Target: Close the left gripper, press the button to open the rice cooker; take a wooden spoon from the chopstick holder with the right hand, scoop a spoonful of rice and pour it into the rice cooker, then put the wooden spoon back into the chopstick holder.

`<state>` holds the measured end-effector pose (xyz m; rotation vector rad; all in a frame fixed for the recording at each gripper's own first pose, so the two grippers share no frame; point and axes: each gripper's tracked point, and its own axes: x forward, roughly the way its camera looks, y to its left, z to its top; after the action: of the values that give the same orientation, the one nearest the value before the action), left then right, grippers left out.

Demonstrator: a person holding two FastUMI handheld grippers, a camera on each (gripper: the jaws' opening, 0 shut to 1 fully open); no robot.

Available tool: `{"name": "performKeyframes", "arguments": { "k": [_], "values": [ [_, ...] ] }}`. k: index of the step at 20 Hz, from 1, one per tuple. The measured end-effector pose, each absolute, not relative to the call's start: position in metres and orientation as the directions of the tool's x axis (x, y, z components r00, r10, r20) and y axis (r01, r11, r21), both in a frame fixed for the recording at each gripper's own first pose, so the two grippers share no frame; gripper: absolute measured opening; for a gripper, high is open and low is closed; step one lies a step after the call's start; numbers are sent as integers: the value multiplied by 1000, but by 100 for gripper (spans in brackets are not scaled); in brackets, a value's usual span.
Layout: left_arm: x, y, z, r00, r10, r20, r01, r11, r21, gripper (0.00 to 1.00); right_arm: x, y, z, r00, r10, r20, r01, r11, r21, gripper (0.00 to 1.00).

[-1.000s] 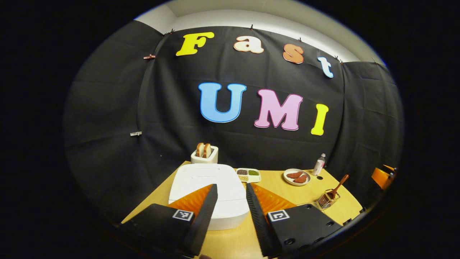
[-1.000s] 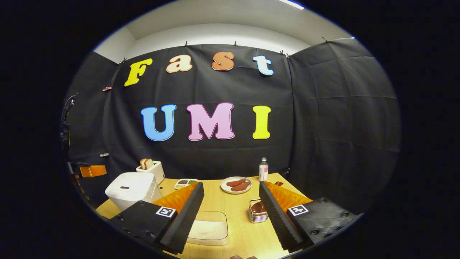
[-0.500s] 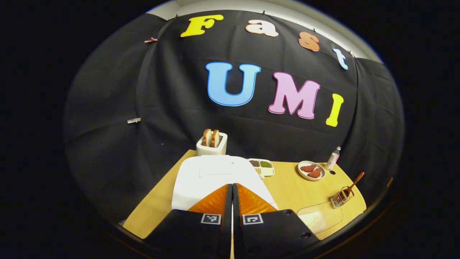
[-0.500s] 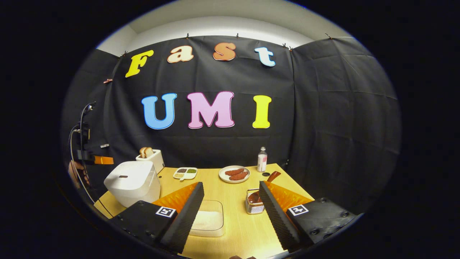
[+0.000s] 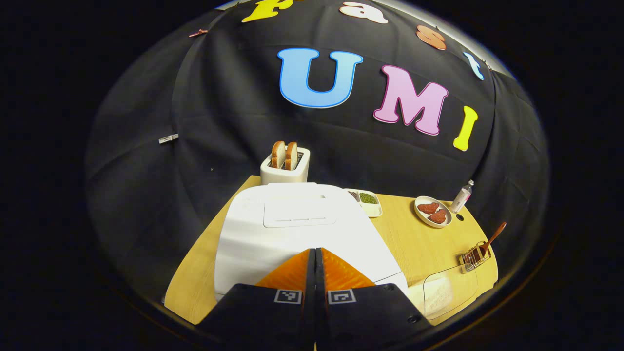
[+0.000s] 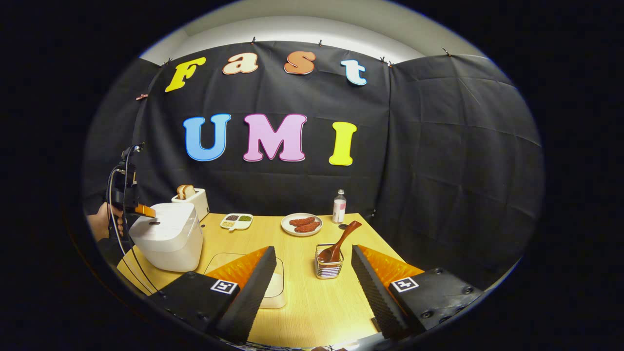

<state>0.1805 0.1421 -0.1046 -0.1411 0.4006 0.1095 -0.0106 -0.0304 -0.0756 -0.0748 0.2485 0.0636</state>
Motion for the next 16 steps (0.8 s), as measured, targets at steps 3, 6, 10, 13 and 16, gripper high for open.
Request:
{"name": "performKeyframes", "arguments": {
  "k": [3, 6, 10, 13, 16],
  "values": [
    [176, 133, -114, 907, 64, -417, -126, 985, -122, 5, -11, -39, -77, 966, 32, -256, -51, 996, -69, 98],
    [175, 133, -119, 903, 80, -422, -137, 985, -107, 6, -10, -44, -76, 968, 19, -252, -38, 997, -69, 98],
    [172, 133, -125, 896, 85, -435, -171, 972, -164, 6, -10, -44, -82, 964, 22, -264, -39, 997, -59, 98],
    [172, 131, -125, 896, 98, -433, -177, 973, -146, 6, -9, -43, -83, 963, 30, -268, -44, 998, -49, 98],
    [168, 130, -94, 927, 121, -356, -175, 977, -124, 6, -3, -48, -82, 964, 21, -266, -33, 999, -43, 98]
  ]
}}
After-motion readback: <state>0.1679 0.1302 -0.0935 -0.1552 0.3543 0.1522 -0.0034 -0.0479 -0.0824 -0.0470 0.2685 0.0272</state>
